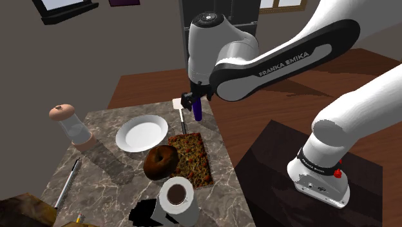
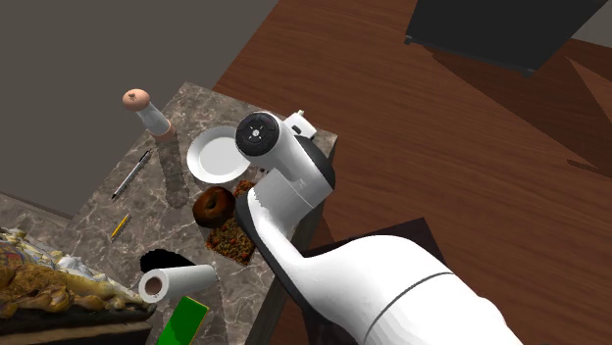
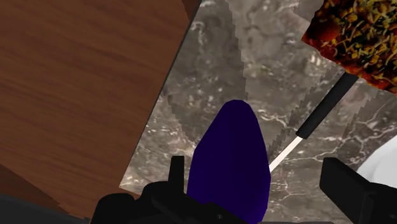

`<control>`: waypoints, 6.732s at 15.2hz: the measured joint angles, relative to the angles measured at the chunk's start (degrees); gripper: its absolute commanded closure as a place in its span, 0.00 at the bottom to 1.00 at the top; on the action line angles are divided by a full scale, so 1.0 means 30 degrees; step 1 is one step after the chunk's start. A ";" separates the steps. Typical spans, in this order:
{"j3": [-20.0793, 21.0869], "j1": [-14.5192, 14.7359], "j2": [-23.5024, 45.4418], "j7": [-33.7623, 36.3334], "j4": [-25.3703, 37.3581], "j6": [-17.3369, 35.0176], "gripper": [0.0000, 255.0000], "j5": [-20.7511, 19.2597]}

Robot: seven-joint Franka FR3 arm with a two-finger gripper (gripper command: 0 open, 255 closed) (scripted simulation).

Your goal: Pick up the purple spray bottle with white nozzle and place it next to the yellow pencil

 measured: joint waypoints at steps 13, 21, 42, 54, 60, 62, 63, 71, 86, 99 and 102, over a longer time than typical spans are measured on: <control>0.0064 -0.0039 0.0071 0.0051 -0.0061 0.0167 1.00 -0.0044; -0.0438 0.0181 -0.0399 -0.0441 0.0602 -0.0939 1.00 0.0207; -0.2020 0.0472 -0.1519 -0.1952 0.4941 -0.6275 1.00 0.0528; -0.2534 0.0253 -0.1351 -0.2514 0.8060 -0.9203 1.00 0.0337; -0.2637 0.0064 -0.1006 -0.2694 0.9927 -1.0735 1.00 0.0159; -0.2587 -0.0027 -0.0787 -0.2687 1.0596 -1.1198 1.00 0.0066; -0.2641 -0.0053 -0.0756 -0.2755 1.0880 -1.1449 1.00 0.0046; -0.2487 -0.0386 0.0075 -0.2815 1.3629 -1.3425 1.00 -0.0317; 0.1715 -0.0394 0.2033 0.1515 1.4843 -1.3333 1.00 -0.1156; 1.0103 0.0724 1.1375 1.1804 1.6885 -1.3523 1.00 -0.9301; 0.9163 0.4337 1.4541 1.4228 1.8407 -1.4617 1.00 -1.2116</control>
